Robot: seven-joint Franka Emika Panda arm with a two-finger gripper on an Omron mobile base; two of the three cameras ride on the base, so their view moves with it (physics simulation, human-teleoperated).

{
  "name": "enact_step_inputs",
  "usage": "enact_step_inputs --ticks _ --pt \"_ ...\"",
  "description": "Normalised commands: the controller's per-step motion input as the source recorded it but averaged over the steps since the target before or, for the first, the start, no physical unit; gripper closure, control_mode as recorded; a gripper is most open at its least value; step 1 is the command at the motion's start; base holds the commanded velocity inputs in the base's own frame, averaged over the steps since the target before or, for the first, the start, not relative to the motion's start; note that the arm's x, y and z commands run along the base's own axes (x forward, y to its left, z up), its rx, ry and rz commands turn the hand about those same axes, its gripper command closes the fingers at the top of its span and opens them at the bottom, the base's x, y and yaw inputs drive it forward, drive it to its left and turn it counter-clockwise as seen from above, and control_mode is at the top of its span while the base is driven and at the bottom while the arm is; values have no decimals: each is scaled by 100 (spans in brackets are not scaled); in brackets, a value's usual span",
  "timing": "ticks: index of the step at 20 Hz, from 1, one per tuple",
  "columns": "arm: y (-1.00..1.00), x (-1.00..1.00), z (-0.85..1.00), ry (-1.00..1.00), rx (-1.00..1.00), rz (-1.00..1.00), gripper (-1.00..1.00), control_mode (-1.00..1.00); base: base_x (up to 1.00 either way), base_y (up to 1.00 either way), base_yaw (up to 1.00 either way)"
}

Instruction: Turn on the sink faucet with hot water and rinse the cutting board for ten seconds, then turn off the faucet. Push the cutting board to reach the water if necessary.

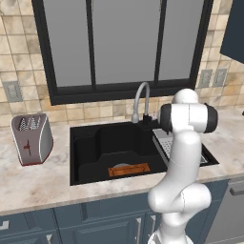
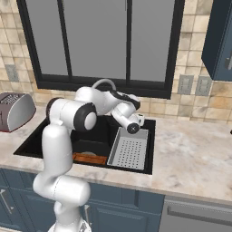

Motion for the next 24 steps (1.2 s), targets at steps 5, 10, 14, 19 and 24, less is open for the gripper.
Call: enact_step_inputs --ticks 5,10,14,19,24 --pt "1 10 -11 0 0 0 -100 -100 0 0 0" --pt "8 10 -17 0 0 0 -100 -100 0 0 0" --pt "5 1 -21 -1 0 0 -100 -100 0 0 0" --pt "2 2 -7 -5 0 0 -100 -100 0 0 0" --pt "0 3 -2 -7 0 0 -100 -100 0 0 0"
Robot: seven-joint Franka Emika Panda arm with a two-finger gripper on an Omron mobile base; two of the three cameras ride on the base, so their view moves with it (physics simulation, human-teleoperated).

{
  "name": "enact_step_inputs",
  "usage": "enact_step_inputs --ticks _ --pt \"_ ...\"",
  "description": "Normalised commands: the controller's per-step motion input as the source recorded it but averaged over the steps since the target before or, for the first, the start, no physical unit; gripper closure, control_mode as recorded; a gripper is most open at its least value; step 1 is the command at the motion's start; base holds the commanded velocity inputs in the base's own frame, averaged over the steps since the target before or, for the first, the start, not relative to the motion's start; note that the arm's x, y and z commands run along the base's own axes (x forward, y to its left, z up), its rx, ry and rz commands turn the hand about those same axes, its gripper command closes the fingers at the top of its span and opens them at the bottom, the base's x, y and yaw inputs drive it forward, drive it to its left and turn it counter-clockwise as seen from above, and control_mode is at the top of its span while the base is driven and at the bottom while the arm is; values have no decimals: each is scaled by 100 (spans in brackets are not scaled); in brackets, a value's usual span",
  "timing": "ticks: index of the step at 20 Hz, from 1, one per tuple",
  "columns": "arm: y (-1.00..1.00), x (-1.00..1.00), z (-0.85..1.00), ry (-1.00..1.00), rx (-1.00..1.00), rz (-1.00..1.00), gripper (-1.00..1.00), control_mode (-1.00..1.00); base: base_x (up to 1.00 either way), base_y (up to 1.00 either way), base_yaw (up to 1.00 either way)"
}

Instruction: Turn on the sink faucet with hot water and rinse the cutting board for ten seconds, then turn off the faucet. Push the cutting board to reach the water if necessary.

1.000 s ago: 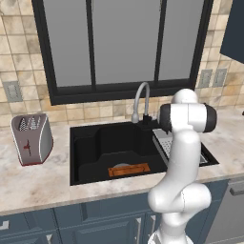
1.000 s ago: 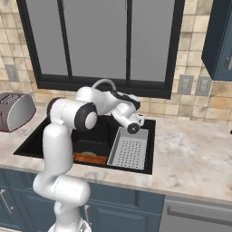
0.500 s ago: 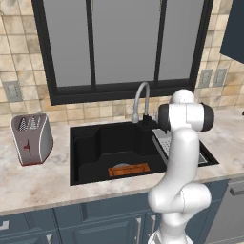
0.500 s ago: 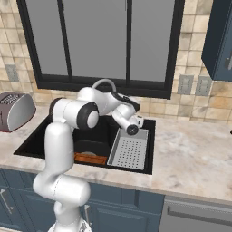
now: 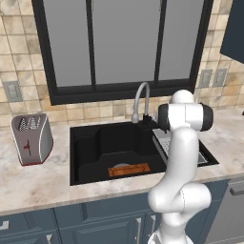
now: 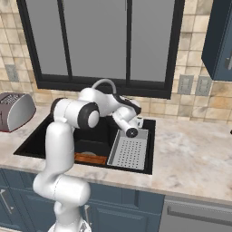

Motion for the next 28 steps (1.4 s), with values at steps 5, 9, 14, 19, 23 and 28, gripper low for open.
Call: enact_step_inputs --ticks 5,9,14,19,23,28 --pt "2 13 0 -6 0 0 -100 -100 0 0 0" --pt "4 14 0 -3 0 0 -100 -100 0 0 0" --pt "10 10 0 0 0 0 -100 -100 0 0 0" --pt "13 7 -1 0 0 0 -100 -100 0 0 0" --pt "10 8 -1 0 0 0 -100 -100 0 0 0" --pt "3 9 0 0 0 0 -100 -100 0 0 0"
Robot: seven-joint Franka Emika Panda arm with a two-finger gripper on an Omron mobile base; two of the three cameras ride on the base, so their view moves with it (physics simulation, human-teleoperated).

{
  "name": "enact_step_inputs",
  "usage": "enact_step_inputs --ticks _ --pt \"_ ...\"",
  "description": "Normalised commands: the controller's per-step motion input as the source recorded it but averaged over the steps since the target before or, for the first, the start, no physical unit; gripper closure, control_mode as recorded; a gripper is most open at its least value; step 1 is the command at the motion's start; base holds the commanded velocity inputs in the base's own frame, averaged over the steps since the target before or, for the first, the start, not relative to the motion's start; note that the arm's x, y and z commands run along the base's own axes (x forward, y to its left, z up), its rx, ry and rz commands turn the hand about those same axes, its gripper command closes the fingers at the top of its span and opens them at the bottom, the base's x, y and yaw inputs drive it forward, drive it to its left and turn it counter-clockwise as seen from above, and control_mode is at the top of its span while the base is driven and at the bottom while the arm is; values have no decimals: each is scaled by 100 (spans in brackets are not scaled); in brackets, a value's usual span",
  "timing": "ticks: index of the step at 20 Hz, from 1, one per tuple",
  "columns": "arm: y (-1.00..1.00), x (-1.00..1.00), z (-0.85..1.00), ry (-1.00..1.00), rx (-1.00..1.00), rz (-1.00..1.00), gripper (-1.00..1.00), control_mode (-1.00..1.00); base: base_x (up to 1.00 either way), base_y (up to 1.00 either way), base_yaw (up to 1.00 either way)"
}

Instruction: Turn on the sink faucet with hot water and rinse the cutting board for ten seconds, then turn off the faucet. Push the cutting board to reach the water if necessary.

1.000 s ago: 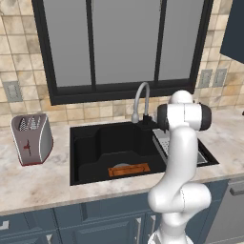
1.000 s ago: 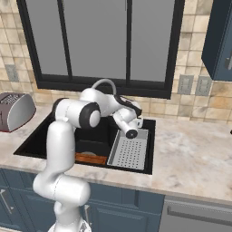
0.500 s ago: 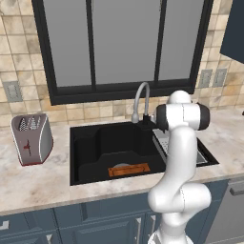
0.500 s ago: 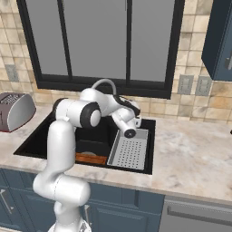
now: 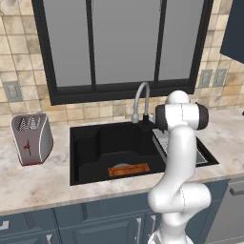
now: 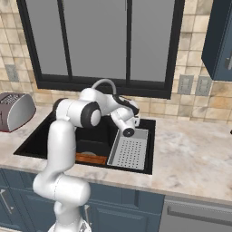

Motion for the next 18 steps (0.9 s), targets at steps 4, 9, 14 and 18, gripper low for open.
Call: enact_step_inputs --ticks 4,9,14,18 --pt "0 16 0 0 0 0 -100 -100 0 0 0" --pt "0 23 -4 0 0 0 -100 -100 0 0 0" --pt "0 21 -13 0 0 0 -100 -100 0 0 0" --pt "0 9 -11 0 0 0 -100 -100 0 0 0"
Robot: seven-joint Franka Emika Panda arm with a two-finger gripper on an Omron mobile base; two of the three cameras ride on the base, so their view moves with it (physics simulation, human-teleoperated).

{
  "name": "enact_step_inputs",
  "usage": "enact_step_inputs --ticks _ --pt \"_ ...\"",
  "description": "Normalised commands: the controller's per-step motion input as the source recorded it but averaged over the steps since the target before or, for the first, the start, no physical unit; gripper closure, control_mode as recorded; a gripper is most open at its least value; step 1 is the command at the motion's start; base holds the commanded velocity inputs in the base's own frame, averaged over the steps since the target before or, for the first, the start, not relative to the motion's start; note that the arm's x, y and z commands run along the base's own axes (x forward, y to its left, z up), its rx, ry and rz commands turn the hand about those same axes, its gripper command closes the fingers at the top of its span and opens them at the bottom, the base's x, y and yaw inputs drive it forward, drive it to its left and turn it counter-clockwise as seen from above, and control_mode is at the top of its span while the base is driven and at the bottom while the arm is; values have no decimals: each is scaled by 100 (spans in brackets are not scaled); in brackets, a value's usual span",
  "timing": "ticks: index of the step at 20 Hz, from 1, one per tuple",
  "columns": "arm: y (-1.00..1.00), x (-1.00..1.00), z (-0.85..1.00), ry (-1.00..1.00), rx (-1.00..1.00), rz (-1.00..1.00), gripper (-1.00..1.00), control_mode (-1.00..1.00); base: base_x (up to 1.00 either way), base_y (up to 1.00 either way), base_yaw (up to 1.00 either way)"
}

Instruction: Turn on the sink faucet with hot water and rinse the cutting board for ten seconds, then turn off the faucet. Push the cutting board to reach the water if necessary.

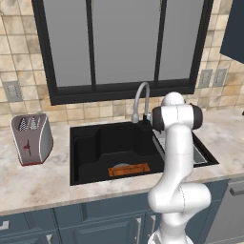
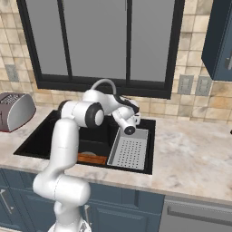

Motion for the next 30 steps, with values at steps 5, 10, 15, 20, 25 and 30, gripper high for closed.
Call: enact_step_inputs --ticks 5,10,15,20,25,30 --pt "0 3 -5 0 0 0 -100 -100 0 0 0" --pt "0 0 0 0 0 0 -100 -100 0 0 0" --pt "0 3 0 0 0 0 -100 -100 0 0 0" --pt "1 8 0 0 0 0 -100 -100 0 0 0" --pt "3 5 0 0 0 0 -100 -100 0 0 0" --pt "7 4 0 0 0 0 -100 -100 0 0 0"
